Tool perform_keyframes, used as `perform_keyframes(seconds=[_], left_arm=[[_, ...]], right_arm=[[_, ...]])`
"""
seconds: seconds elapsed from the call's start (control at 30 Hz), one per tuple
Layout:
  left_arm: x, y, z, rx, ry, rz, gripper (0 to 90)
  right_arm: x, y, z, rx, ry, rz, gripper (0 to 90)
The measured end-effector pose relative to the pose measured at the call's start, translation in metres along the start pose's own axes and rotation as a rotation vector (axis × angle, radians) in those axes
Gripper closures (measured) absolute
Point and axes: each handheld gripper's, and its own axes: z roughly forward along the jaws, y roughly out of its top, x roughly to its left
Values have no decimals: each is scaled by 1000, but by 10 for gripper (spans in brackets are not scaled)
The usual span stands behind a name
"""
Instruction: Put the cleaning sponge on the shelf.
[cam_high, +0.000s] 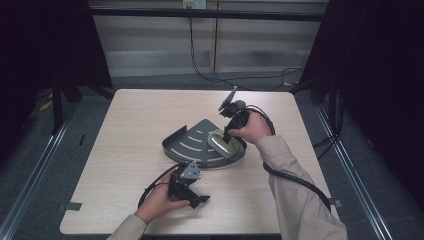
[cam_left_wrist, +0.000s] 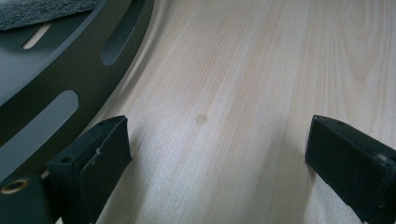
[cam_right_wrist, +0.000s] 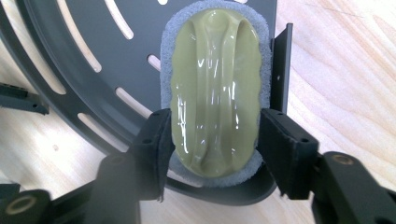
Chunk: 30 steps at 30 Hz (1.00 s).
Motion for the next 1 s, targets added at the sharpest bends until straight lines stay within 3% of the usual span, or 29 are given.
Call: perform_keyframes(seconds=[0.07,0.37,1.0], left_arm=[[0,0,0,1,2,-1,62],[0,0,0,4,2,1,62],[0,0,0,1,4,-2,62]], right_arm=[[0,-2,-4,-14,-7,-2,376],[1,-12,-12,-20,-9,-23,321],[0,-43,-23,-41,4,-69,283]])
